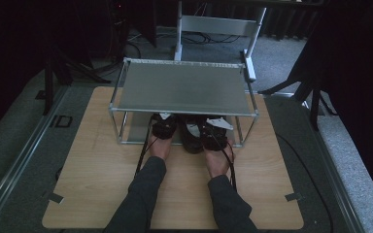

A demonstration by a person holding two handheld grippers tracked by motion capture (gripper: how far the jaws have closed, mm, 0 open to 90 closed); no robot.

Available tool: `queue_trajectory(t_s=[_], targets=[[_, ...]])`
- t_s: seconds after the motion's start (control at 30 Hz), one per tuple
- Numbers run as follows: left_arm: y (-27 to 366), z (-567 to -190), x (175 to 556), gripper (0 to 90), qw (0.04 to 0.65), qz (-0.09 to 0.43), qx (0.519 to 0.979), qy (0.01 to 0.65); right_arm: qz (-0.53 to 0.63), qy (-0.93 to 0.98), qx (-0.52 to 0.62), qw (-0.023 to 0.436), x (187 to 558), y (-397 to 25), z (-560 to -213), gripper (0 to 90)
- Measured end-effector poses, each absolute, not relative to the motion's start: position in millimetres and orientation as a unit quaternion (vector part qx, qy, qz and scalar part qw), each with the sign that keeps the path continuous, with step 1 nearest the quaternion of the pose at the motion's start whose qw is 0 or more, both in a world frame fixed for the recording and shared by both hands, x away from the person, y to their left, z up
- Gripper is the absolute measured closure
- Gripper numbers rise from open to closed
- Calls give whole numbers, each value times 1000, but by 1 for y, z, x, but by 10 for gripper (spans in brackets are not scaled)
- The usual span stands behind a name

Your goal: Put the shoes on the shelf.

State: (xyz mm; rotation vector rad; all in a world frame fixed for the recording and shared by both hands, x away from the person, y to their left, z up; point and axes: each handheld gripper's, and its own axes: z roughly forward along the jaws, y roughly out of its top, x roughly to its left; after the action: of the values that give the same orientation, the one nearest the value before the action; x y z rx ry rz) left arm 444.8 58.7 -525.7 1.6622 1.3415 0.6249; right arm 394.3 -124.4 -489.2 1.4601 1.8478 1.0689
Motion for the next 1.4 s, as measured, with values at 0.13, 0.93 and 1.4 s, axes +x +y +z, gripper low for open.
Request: queue_trajectory(t_s=[0.13,0.93,1.4], targets=[[59,-528,444,892,441,270,667,536,400,687,538,279,396,-121,-490,806],[37,-535,451,896,432,338,647,530,407,658,544,324,402,-112,-503,805],[30,-538,452,897,435,333,664,509,389,653,560,330,412,-107,-506,798]])
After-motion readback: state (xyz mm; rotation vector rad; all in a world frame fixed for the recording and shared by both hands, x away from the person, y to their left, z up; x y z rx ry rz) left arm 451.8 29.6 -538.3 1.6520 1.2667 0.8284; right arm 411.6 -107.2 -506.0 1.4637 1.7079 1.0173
